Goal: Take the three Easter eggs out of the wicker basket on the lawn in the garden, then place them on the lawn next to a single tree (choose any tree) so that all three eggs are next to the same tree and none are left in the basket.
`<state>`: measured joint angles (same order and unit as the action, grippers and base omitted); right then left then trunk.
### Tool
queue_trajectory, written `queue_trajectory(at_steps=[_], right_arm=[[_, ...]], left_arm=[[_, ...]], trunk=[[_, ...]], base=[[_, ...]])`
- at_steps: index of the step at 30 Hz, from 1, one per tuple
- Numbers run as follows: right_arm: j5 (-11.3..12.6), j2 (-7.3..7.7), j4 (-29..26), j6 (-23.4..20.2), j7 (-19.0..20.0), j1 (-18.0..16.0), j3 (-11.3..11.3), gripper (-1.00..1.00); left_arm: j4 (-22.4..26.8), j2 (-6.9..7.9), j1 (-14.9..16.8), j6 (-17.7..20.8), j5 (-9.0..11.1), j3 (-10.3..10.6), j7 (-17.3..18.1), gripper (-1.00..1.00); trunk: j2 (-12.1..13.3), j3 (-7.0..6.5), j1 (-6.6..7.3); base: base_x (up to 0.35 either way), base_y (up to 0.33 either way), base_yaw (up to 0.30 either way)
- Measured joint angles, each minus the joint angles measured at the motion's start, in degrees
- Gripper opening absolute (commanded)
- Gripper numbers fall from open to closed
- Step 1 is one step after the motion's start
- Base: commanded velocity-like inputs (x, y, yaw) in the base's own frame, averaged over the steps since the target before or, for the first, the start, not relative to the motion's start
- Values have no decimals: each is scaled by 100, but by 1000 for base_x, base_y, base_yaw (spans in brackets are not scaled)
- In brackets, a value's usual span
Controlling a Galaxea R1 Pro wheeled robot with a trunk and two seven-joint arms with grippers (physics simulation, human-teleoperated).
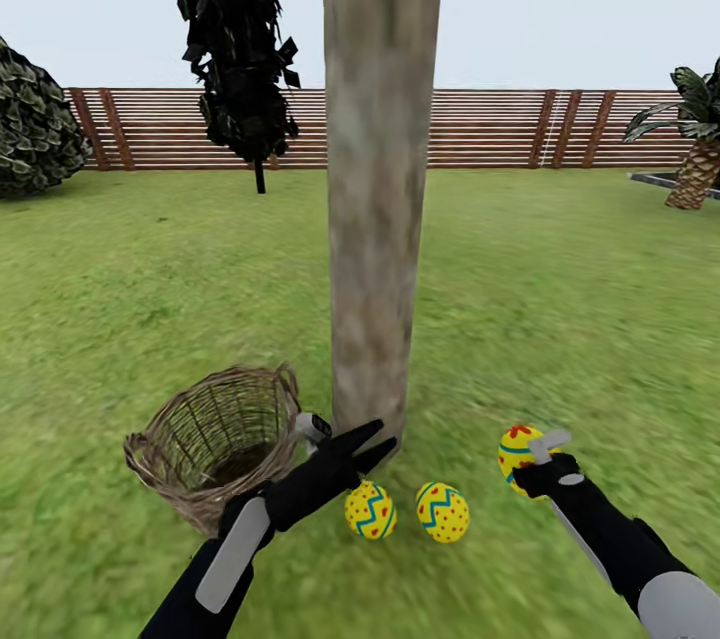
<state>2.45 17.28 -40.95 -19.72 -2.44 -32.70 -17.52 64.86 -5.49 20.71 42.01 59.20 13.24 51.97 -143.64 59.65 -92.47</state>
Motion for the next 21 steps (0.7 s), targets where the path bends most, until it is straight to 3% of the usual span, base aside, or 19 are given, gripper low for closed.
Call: queue_trajectory(at_steps=[3, 4, 6, 8, 12, 17, 21], right_arm=[[-68, -27, 422, 455, 236, -32, -13, -100], [-469, -199, 1103, 1073, 288, -120, -12, -100], [-634, -374, 1861, 1271, 383, -402, -24, -100], [-655, -400, 2181, 1378, 436, -573, -23, -100], [-657, -411, 2212, 1557, 442, -596, -23, -100], [-660, -393, 2134, 1579, 437, -597, -10, -100], [-667, -383, 1898, 1580, 417, -603, 2, -100]], left_arm=[[1, -4, 0, 0, -2, 86, -1, 100], [33, -5, 0, 0, 3, 243, -2, 100], [64, -10, 0, 0, 6, 286, -1, 100], [77, -13, 0, 0, 5, 293, -4, 100], [127, -51, 0, 0, 28, 335, -17, 100], [1021, -135, 0, 3, 87, 358, -135, 100], [1228, -128, -5, 9, 103, 363, -175, 100]], trunk=[[0, 0, -2], [0, 1, -3], [0, 0, -3], [-1, 22, -6], [-7, 110, -16], [-13, 221, -29], [-19, 310, -39]], base=[[75, -33, 0], [3, -1, 0], [0, 0, 0], [0, 0, 0], [0, 0, 0], [0, 0, 0], [0, 0, 0]])
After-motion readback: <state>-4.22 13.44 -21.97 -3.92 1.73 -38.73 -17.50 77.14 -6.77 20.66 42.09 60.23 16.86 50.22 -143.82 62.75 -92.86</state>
